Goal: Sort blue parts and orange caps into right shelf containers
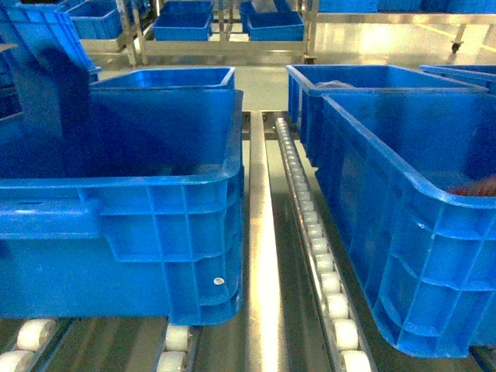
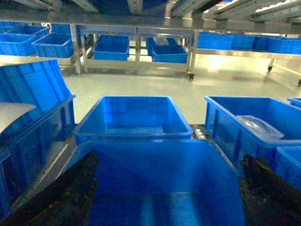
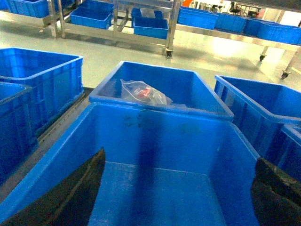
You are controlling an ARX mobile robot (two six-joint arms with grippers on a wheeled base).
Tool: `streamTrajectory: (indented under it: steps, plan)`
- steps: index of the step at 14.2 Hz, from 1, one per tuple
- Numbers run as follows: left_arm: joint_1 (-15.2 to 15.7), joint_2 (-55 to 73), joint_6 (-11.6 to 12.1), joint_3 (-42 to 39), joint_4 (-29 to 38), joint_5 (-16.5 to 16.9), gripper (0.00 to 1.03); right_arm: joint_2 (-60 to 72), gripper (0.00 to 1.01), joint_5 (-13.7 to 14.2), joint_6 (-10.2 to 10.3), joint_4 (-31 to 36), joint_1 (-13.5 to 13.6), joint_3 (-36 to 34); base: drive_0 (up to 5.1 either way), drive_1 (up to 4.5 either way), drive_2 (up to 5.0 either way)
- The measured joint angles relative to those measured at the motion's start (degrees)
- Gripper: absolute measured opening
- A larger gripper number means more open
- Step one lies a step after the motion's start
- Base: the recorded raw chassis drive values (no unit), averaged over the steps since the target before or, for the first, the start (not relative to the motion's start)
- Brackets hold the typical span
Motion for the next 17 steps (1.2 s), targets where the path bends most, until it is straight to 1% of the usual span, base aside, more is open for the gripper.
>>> streamTrajectory:
  steps: [1,2,3,4,6,8,9,10,12,14,15,16,17]
  plan:
    - [0.0,-0.2,-0.2,-0.3,-0.3,0.4,0.99,0.0,1.0,0.0,0.0,-0.2,0.0,0.0,0.0,0.0,0.0]
    - [0.0,-0.7,0.0,-0.6,-2.9,-1.2,0.94,0.2,0.97,0.0,0.0,-0.3,0.0,0.0,0.0,0.0,0.0]
    - [0.5,-3.6,0.0,-5.8,-1.5,-2.4,0.79,-0.7,0.85,-0.2,2.7,3.4,0.0,-2.0,0.0,0.0,0.0]
    - [1.3,-7.3,0.0,-11.3,0.5,-2.1,0.65,-4.2,0.71,-0.2,5.1,5.0,0.0,-7.1,0.0,0.0,0.0]
    - [2.6,-12.9,0.0,-19.2,3.1,-1.2,0.38,-9.9,0.43,-0.3,6.6,6.8,0.0,-15.0,0.0,0.0,0.0]
    - [3.3,-17.6,0.0,-25.8,3.6,-0.1,0.11,-15.5,0.15,-0.3,6.8,7.0,0.0,-21.4,0.0,0.0,0.0]
    - [5.7,-20.5,0.1,-28.6,3.6,3.0,0.02,-18.4,0.01,-0.3,6.8,6.8,0.0,-24.0,0.0,0.0,0.0]
    - [7.0,-22.8,0.2,-30.3,3.5,2.7,0.02,-20.8,0.01,-0.3,6.8,6.3,0.0,-25.9,0.0,0.0,0.0]
    - [6.7,-27.9,0.2,-34.2,1.9,3.4,0.02,-26.3,0.01,-0.4,6.8,4.2,0.0,-29.7,0.0,0.0,0.0]
    - [6.7,-33.6,0.2,-37.3,-0.7,3.3,0.02,-32.6,0.01,-0.4,6.8,1.0,0.0,-32.7,0.0,0.0,0.0]
    - [6.7,-36.5,0.2,-38.5,-2.3,3.3,0.02,-33.9,0.01,-0.4,6.8,3.1,0.0,-34.4,0.0,0.0,0.0]
    - [6.7,-39.0,0.2,-39.5,-3.9,3.3,0.02,-34.9,0.01,-0.4,6.8,2.2,0.0,-36.2,0.0,0.0,0.0]
    - [6.7,-41.5,0.2,-40.3,-5.6,3.3,0.02,-37.5,0.01,-0.4,6.8,-0.7,0.0,-37.6,0.0,0.0,0.0]
